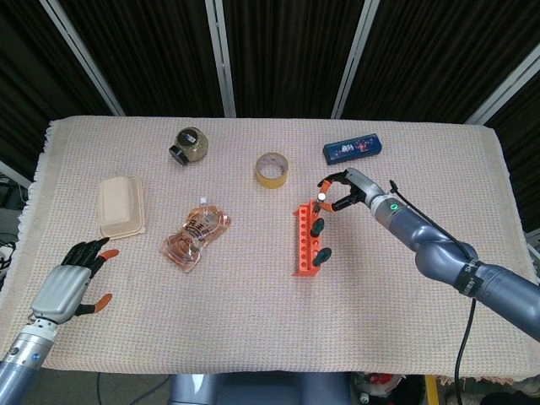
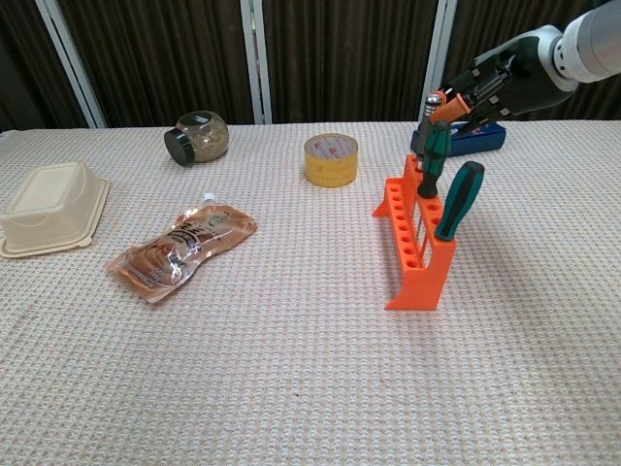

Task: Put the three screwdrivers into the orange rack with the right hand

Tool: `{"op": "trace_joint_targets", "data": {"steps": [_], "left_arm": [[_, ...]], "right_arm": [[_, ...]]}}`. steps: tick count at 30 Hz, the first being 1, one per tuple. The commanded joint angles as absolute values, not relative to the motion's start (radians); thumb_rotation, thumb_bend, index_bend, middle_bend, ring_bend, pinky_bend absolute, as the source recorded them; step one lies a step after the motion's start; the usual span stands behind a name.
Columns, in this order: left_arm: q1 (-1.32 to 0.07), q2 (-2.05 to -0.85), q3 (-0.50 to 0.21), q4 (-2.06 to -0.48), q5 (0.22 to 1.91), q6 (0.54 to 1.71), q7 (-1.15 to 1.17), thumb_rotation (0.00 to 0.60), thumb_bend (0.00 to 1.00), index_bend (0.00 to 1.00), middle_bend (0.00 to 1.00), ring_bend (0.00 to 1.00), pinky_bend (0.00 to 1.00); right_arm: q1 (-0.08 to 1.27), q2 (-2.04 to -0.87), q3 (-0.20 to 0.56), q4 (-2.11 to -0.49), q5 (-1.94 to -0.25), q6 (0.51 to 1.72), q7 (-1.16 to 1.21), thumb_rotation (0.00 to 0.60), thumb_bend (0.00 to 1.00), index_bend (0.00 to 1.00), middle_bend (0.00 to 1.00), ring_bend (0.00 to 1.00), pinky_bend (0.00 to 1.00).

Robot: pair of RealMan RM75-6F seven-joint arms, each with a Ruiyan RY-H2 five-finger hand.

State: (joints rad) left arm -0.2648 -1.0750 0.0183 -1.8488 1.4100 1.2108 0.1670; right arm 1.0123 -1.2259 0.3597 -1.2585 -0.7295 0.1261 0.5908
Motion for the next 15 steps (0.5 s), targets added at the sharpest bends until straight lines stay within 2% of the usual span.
{"op": "trace_joint_targets", "data": {"steps": [1,6,15], "left_arm": [[-0.265,-1.075,0.018,-1.850,1.410,1.212,0.167,0.600,0.29,0.16,0.00,0.00,0.00],[-0.265,-1.074,0.018,-1.851,1.411,1.212,0.168,0.600,0.29,0.16,0.00,0.00,0.00],[-0.266,-1.074,0.016,-1.852,1.412,1.213,0.168,0.600,0.29,0.16,0.00,0.00,0.00]], "right_arm": [[1.013,-1.222,0.359,-1.261,-0.731,0.117,0.590,0.600,0.35,0.42,0.22,0.00,0.00],[1.008,-1.213,0.370,-1.269,-0.739,0.104,0.587,0.600,0.35,0.33,0.20,0.00,0.00],[0.980,-1.198,0.408,-1.286,-0.754,0.095,0.591,0.600,0.35,0.31,0.19,0.00,0.00]]}}
